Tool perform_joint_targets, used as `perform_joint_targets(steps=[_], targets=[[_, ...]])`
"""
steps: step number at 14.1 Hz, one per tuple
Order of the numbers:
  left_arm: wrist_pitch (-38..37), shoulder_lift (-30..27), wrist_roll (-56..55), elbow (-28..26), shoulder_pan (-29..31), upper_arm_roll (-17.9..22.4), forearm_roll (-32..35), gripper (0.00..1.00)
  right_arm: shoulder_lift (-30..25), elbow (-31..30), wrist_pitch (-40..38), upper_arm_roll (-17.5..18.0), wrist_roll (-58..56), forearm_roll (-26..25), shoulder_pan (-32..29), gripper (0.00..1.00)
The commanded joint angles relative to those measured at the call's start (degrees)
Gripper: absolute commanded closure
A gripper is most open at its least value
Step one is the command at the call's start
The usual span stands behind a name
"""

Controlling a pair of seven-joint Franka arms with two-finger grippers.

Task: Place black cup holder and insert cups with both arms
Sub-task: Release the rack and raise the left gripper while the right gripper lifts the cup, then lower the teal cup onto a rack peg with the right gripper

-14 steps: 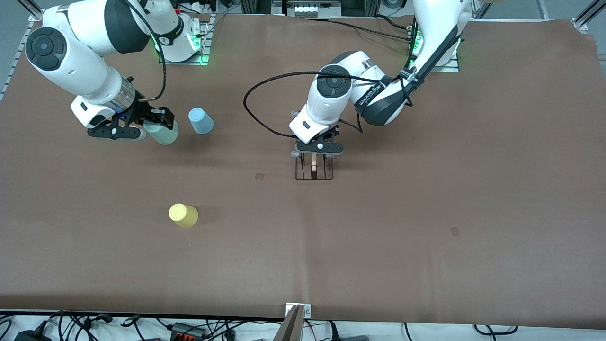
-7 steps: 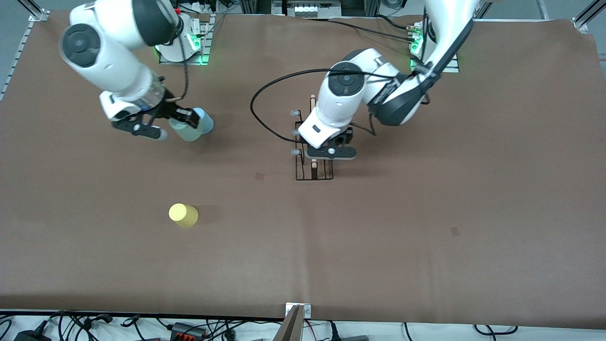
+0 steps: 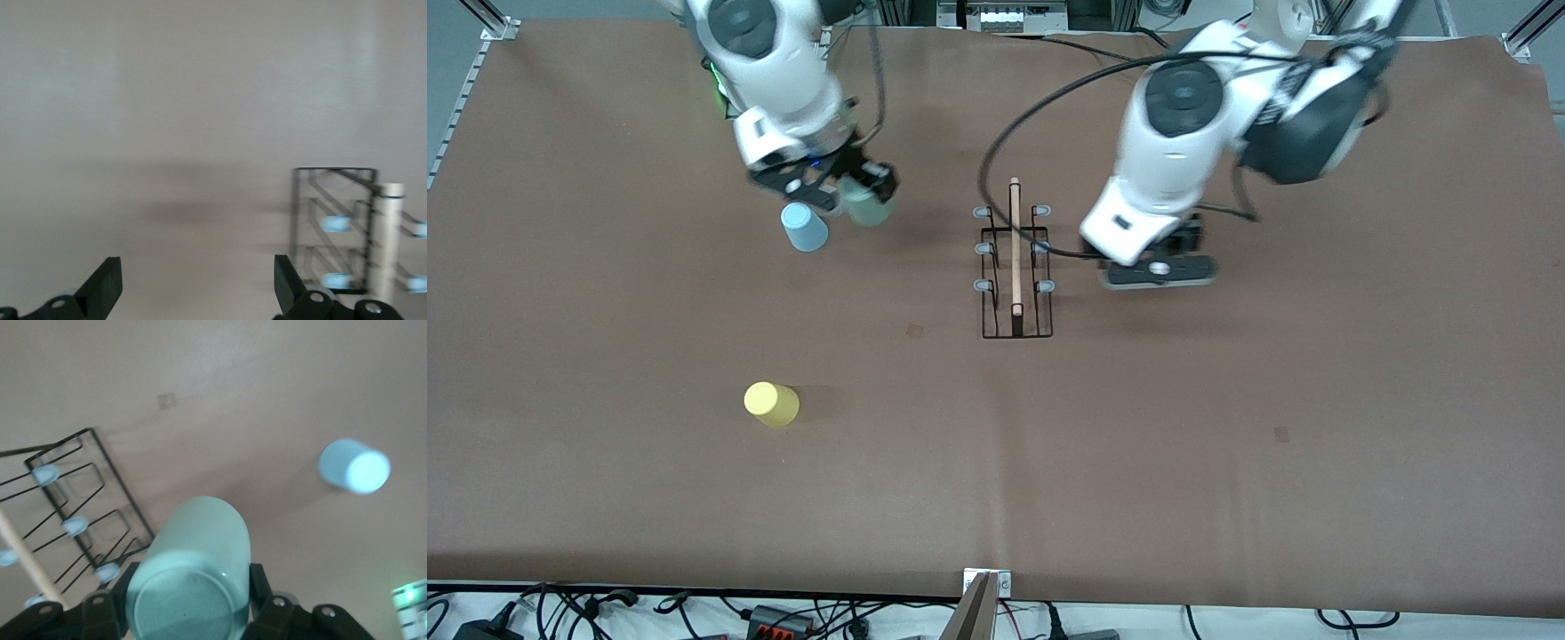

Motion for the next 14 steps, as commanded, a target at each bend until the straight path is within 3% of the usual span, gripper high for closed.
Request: perform_joint_targets(steps=[1,4,8,14], targets=[[-5.57,-1.34,10.99,3.22,5.72,-0.53,0.98,0.00,2.16,0.23,5.06,3.94,9.84,0.64,0.69,0.86],[-9.09,-1.43,21.97,6.83,12.04,-0.70,0.81,0.00,6.11,0.23,11.38,4.92,16.18,-0.41,4.03,0.86],[-15.78,-1.34,32.53,12.98,16.01,-0.18,0.81,0.00,10.33,0.05,15.09,4.92,19.88,-4.27,6.67,0.86],[-15.87,-0.20,39.94,12.56,19.80,-0.18,0.11,0.00,13.68,-0.04,19.22,4.92,21.74,-6.31,7.73,0.85]])
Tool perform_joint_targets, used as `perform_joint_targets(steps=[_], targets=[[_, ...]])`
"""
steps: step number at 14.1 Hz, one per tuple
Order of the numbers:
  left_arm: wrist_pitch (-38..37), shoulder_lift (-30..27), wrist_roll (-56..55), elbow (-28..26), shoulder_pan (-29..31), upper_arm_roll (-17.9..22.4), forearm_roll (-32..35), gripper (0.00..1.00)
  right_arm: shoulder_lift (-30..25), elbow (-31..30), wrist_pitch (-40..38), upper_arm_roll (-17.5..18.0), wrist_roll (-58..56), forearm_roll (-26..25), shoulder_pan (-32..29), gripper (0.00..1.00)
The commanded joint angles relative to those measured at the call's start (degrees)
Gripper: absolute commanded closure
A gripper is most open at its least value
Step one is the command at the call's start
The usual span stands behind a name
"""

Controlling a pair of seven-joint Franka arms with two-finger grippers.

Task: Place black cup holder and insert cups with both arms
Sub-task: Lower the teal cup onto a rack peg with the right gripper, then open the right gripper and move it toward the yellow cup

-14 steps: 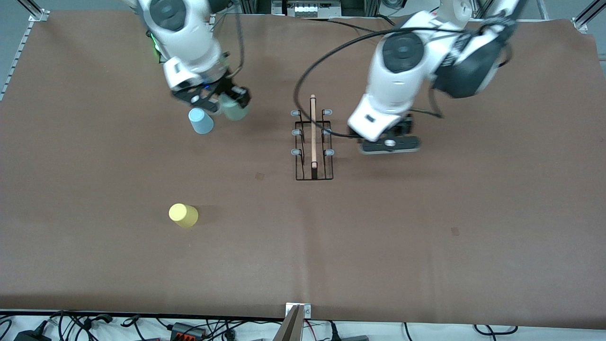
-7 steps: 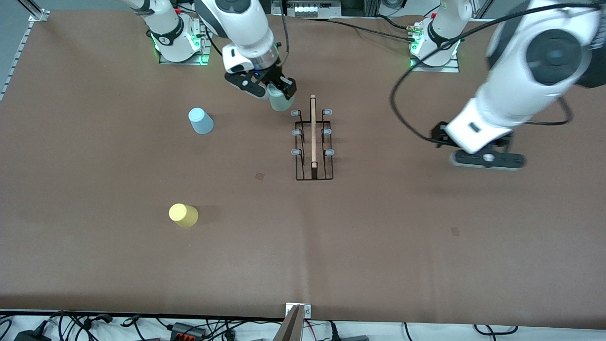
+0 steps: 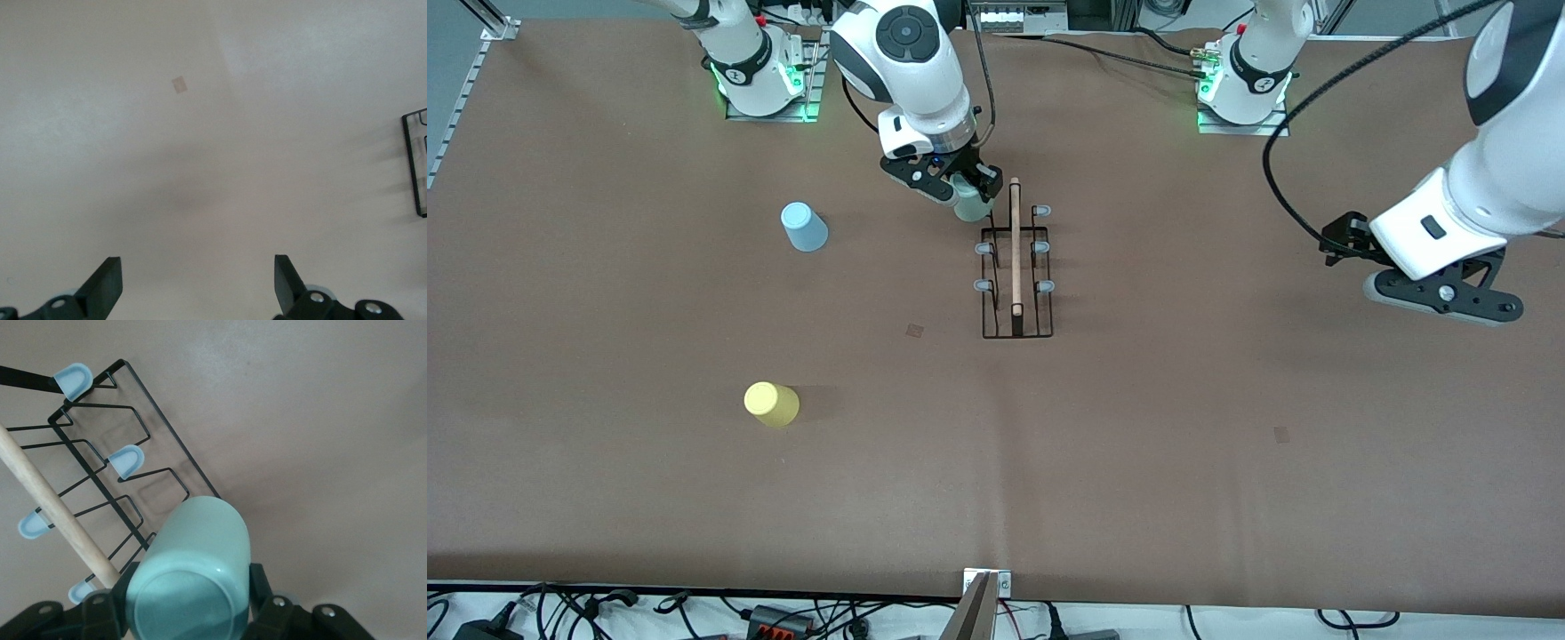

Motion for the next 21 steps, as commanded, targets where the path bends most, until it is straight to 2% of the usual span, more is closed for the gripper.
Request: perform_joint_targets(steps=[1,3,4,5,6,7,8,11,13,17,21], targets=[[-0.86,0.59,1.72,0.67,1.13,-0.53,0.09,0.00,1.03,0.41,1.58,-0.09,2.07,-2.07,0.95,0.84],[-0.94,0.59,1.45,0.58,1.39,-0.53,0.09,0.00,2.26,0.49,2.19,-0.17,2.07,-2.43,1.31,0.76],[-1.38,0.59,1.54,0.41,1.39,-0.53,0.00,0.00,2.78,0.41,2.89,-0.09,2.07,-2.61,1.31,0.68],[-1.64,0.59,1.45,0.49,1.39,-0.53,0.00,0.00,3.22,0.49,3.07,-0.17,2.07,-2.61,1.31,0.53],[-1.65,0.59,1.45,0.49,1.31,-0.53,-0.09,0.00,3.58,0.58,3.25,-0.18,2.07,-2.61,1.31,0.33],[-1.65,0.59,1.37,0.49,1.30,-0.53,-0.09,0.00,3.67,0.67,3.86,-0.18,2.07,-2.78,1.48,0.21],[-1.65,0.59,1.37,0.49,1.22,-0.71,-0.09,0.00,3.67,0.67,4.04,-0.35,2.07,-2.87,1.40,0.00],[-1.65,0.59,1.37,0.49,1.22,-0.80,-0.09,0.00,2.97,1.02,3.52,-2.63,0.58,-3.05,0.96,0.00],[-1.65,0.59,1.37,0.49,1.22,-0.89,-0.09,0.00,1.31,1.20,2.12,-5.96,-3.62,-3.40,0.44,0.00],[-1.73,0.59,1.37,0.49,1.22,-0.89,-0.17,0.00,-1.60,1.02,-7.54,-11.33,-29.25,-3.40,-7.81,0.00],[-1.82,0.59,1.28,0.49,0.95,-0.89,-0.17,0.00,0.05,0.93,-6.95,-15.20,-55.62,-3.22,-18.61,0.00]])
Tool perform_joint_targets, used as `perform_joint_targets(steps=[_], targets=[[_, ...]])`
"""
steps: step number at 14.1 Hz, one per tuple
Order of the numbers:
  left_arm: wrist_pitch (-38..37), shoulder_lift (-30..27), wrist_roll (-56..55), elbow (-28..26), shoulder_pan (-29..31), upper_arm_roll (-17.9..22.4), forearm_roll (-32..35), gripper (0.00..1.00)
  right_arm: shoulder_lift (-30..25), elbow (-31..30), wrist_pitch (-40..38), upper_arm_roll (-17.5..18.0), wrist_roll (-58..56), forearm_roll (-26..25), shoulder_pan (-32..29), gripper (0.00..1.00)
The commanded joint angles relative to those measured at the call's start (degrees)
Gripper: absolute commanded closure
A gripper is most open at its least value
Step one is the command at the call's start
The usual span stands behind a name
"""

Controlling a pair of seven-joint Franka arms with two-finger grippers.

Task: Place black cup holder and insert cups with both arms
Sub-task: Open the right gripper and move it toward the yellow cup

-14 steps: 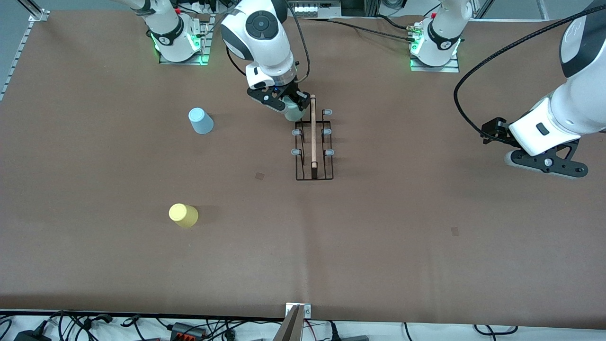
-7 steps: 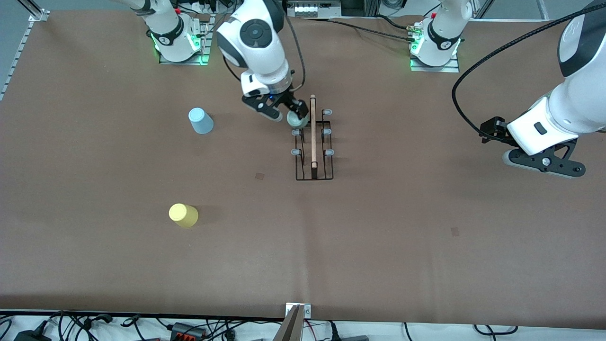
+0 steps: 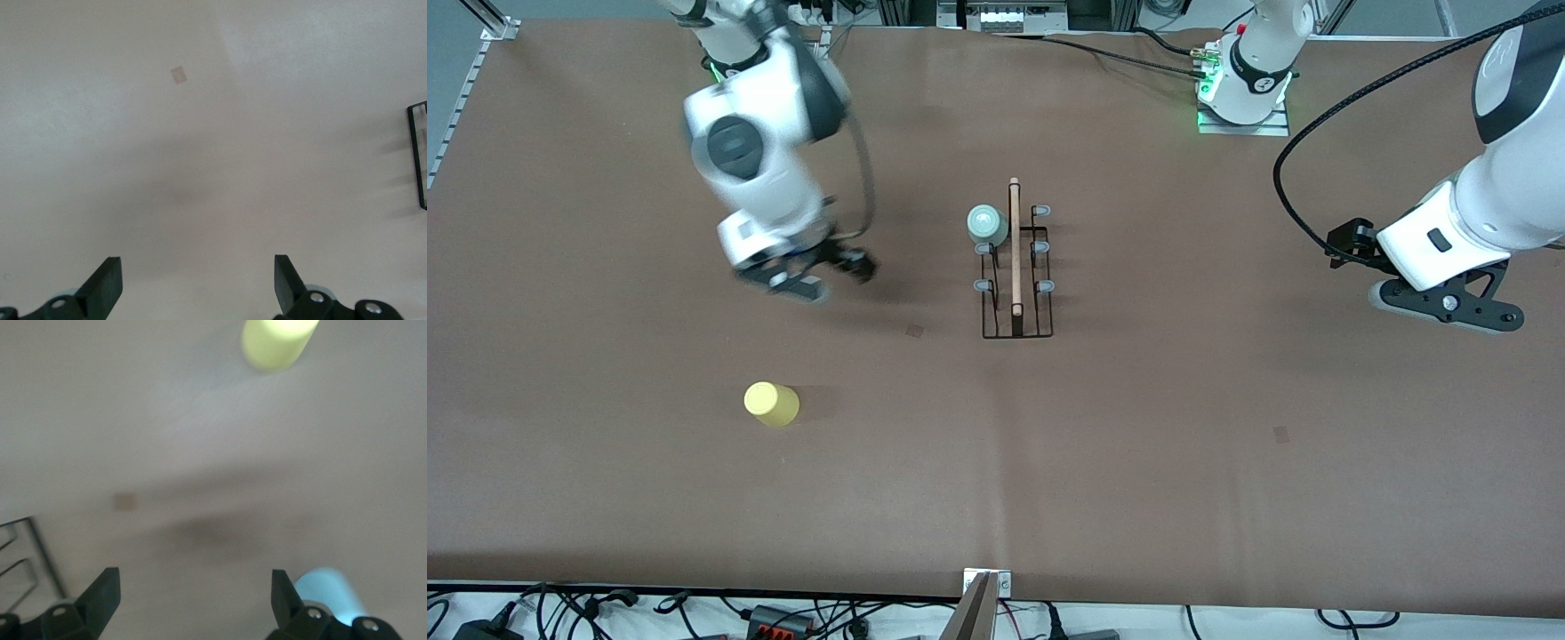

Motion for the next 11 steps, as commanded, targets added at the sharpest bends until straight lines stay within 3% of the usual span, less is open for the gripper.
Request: perform_joint_targets(steps=[1,5,7,11], targets=[[-0.97,-0.10,0.87,0.50,0.14,-0.48,-0.17,0.00,2.54,0.08,1.15,-0.13,-15.83,0.03,-6.81,0.00],[-0.97,-0.10,0.87,0.50,-0.13,-0.57,-0.17,0.00,9.74,4.81,6.07,-3.29,-29.22,-0.50,-9.56,0.00],[-1.06,-0.10,0.87,0.41,-0.13,-0.57,-0.17,0.00,14.49,8.41,11.85,-3.47,-30.57,-0.50,-9.65,0.00],[-1.14,-0.10,0.87,0.50,-0.22,-0.57,-0.17,0.00,19.95,8.87,22.85,-3.56,-30.40,-0.41,-9.21,0.00]])
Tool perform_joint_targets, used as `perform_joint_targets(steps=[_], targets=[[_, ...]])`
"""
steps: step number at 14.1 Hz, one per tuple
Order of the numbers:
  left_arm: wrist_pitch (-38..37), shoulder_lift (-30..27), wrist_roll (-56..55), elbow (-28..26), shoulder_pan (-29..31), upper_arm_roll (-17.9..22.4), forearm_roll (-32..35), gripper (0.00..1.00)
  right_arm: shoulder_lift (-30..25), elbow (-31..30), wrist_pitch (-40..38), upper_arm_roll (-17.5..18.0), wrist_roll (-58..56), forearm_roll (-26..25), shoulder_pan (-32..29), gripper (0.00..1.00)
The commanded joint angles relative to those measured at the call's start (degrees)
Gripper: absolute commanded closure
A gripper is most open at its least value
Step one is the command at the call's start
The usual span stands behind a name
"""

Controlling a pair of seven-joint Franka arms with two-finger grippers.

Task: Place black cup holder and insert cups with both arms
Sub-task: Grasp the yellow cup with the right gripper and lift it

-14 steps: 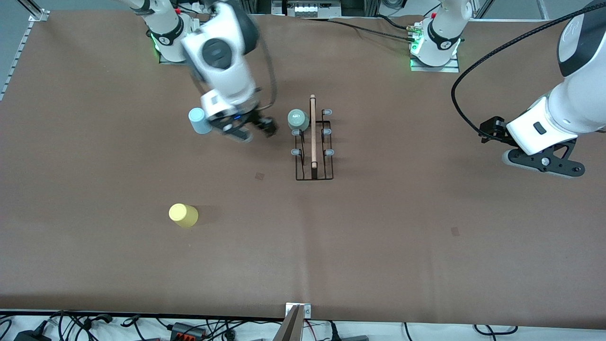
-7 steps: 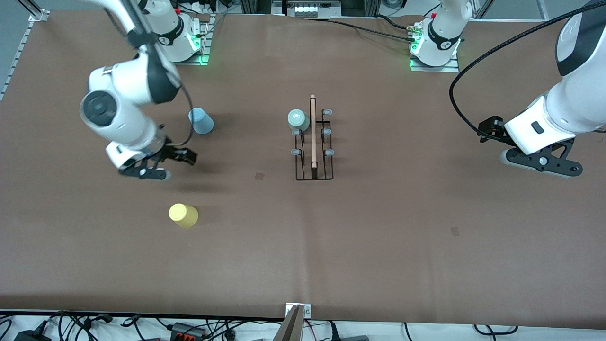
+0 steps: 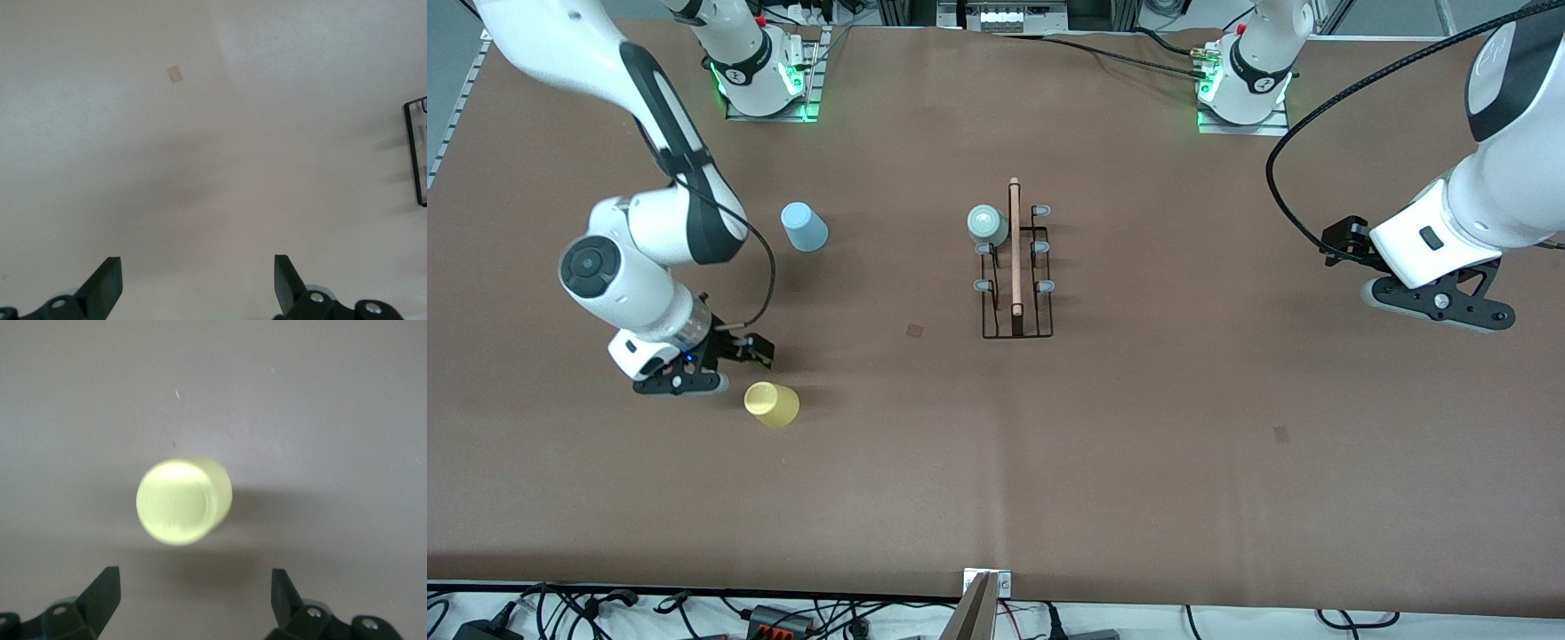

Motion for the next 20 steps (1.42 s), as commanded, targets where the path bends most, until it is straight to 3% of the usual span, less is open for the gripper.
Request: perform_joint_targets(steps=[1,6,16,17,19,20], targets=[[-0.83,-0.10,0.96,0.60,-0.08,-0.23,-0.17,0.00,4.16,1.64,5.69,0.15,-0.41,-0.40,0.40,0.00],[-0.74,-0.10,0.87,0.51,0.01,-0.23,-0.17,0.00,8.91,1.64,13.44,-0.55,-0.85,-0.48,1.72,0.00],[-0.57,-0.01,0.69,0.77,-0.34,-0.32,-0.25,0.00,10.67,4.72,15.20,-2.22,-0.93,-0.57,2.43,0.00],[-0.57,-0.01,0.69,0.60,-0.34,-0.24,-0.26,0.00,10.67,4.81,15.29,-2.22,-1.02,-0.83,2.51,0.03],[-0.48,-0.01,0.61,0.60,-0.34,-0.32,-0.26,0.00,10.50,4.89,15.30,-2.22,-1.37,-0.92,2.51,0.56],[-0.48,-0.01,0.61,0.68,-0.43,-0.32,-0.26,0.00,10.32,4.90,15.21,-2.22,-1.37,-0.92,2.86,0.71]])
